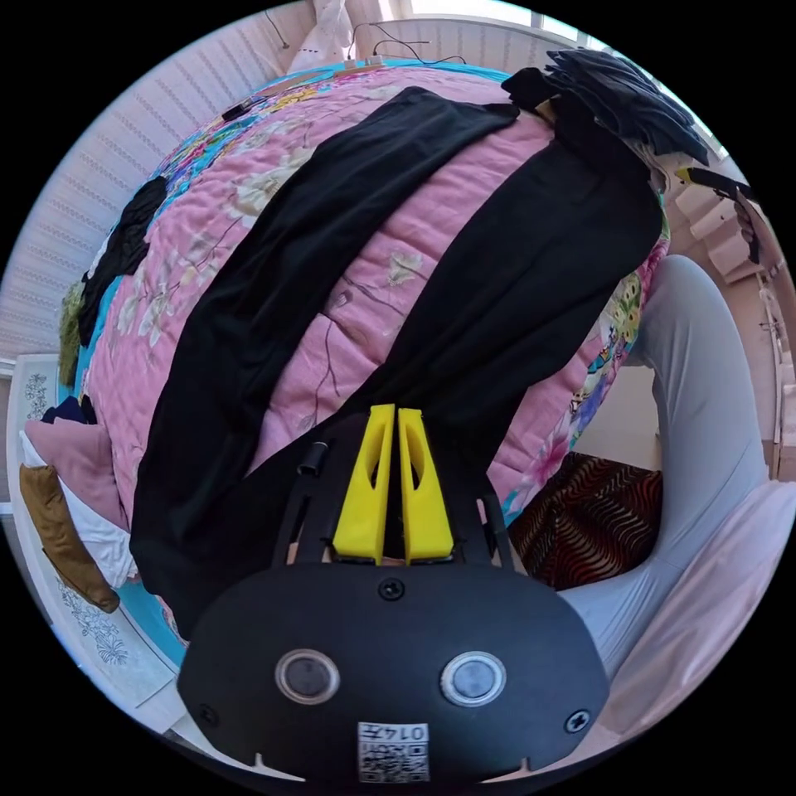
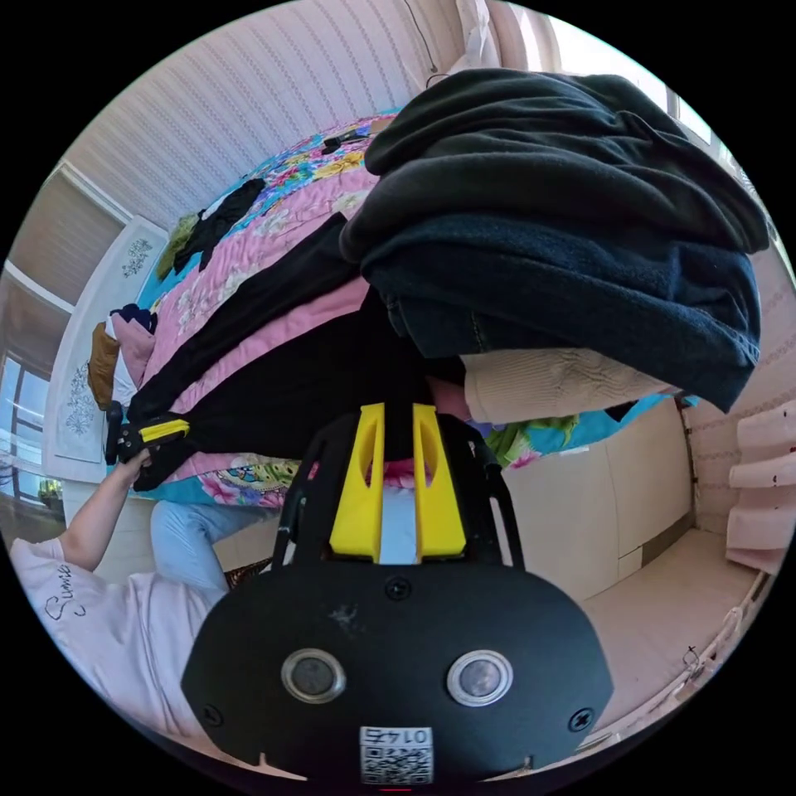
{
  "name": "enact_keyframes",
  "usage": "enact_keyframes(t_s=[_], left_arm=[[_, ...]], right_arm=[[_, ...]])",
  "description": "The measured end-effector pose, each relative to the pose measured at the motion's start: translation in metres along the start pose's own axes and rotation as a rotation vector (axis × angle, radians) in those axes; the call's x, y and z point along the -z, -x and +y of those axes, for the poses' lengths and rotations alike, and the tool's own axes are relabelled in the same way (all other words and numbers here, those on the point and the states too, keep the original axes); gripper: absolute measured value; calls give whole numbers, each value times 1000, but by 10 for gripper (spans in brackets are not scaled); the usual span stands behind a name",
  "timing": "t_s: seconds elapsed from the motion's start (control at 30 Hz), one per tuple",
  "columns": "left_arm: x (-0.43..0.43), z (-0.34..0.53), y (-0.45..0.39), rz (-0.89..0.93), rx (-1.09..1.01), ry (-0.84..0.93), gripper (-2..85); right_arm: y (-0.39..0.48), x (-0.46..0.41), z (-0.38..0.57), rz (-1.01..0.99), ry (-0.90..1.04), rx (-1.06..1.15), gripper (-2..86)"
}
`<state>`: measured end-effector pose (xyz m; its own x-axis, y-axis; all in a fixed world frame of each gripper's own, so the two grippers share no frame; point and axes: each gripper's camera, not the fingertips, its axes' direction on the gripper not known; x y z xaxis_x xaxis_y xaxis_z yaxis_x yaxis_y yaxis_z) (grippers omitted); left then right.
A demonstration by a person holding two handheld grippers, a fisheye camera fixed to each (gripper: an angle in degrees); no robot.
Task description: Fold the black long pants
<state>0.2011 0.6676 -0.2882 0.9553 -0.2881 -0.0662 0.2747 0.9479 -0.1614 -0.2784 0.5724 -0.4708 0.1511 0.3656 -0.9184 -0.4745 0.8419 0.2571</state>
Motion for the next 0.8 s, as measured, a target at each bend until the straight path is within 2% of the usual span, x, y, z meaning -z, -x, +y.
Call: enact_keyframes(t_s=[0.17, 0.3, 0.43, 0.53, 0.67, 0.8], left_arm=[[-1, -5, 6, 52, 53, -28, -7], [2, -15, 14, 68, 119, -39, 16], [-1, -25, 18, 74, 129, -9, 50], [-6, -31, 21, 99, 123, -5, 49], [-8, -35, 22, 97, 114, -11, 47], [-8, -37, 24, 95, 121, -14, 48]], right_arm=[[20, -23, -20, 16, -86, 54, 91], [26, -48, -40, 26, -84, 38, 98], [36, -49, -42, 94, -90, 13, 29], [46, -31, -30, 110, -114, 47, 21], [66, -14, -17, 144, -169, 116, 46], [80, -16, -26, 126, -132, 156, 77]])
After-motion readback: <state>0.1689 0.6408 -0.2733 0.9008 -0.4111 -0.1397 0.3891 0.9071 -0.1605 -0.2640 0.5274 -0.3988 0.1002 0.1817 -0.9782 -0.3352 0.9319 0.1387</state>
